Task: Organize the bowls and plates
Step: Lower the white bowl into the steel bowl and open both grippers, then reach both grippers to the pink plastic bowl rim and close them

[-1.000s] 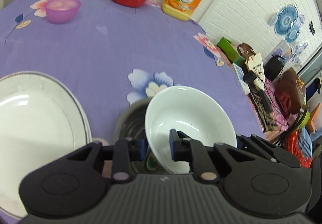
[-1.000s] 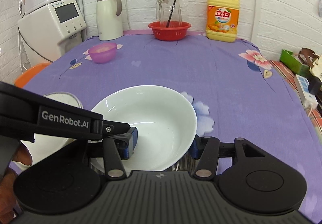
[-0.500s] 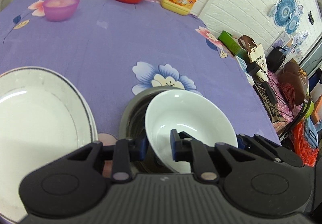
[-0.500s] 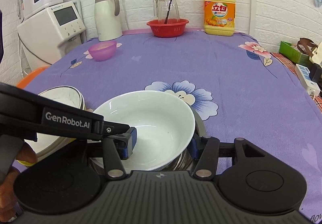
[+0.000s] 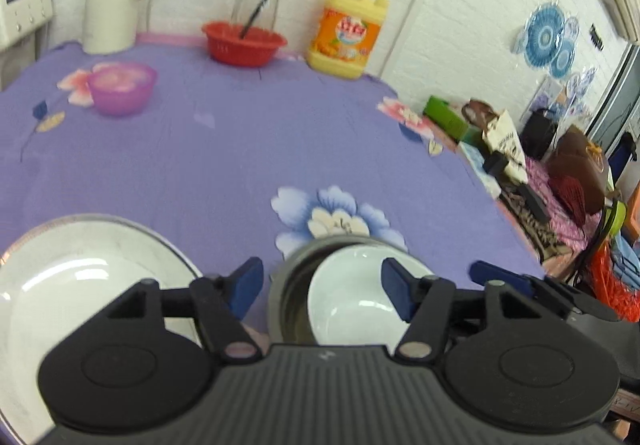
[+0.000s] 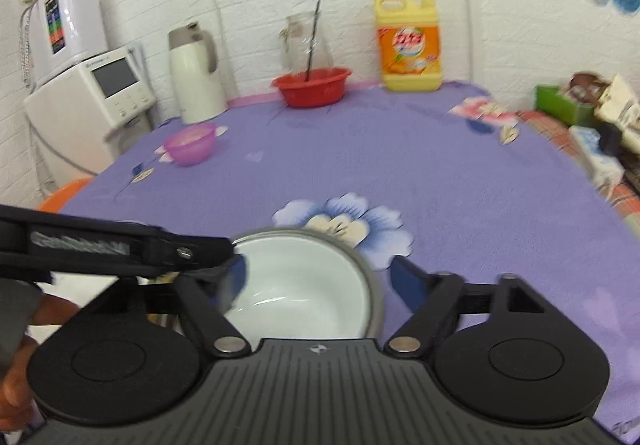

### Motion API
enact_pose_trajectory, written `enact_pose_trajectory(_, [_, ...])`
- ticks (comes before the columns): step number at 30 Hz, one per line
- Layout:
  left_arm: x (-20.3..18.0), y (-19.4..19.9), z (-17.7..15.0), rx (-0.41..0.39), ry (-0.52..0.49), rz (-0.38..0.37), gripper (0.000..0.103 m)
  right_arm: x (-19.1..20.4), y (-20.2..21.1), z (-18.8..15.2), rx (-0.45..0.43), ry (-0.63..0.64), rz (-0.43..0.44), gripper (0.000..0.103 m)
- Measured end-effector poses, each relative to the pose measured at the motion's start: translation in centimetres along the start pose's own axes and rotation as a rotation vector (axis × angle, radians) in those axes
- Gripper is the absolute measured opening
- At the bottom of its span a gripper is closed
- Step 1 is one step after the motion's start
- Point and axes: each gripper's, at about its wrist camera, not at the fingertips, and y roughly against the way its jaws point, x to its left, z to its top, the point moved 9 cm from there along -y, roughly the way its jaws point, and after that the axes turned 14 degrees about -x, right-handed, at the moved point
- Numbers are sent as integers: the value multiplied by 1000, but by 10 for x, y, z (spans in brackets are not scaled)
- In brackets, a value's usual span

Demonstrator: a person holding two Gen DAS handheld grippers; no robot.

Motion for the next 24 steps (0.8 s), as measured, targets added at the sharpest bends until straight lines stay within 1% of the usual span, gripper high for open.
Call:
enact_pose_trajectory(4, [12,3,16,-18,14,5,65,-12,0,6,-12,-30,-17,103])
enact_pose_trajectory(6, [25,4,24,-29,19,26,65,-15,-2,6,-6,-36,-14,103])
enact_pose_trajectory(9, [54,3,39,-46,19,81,66,-16,-9,7,11,-40,-4,103])
enact_pose_trajectory(13, [108,2,56,-58,19,178,66,-12,-26,15,37,-45,23,103])
enact_pose_trajectory(19, [183,-12,80,-70,41,329,66,12,-73,47,52,15,79,103])
enact_pose_trajectory(22, [209,-27,91,-71,37,390,66,31,-105,64,56,59,110,103])
enact_pose_trajectory(24, [222,-37,96,-70,42,417,66,47,-128,71,63,86,132,103])
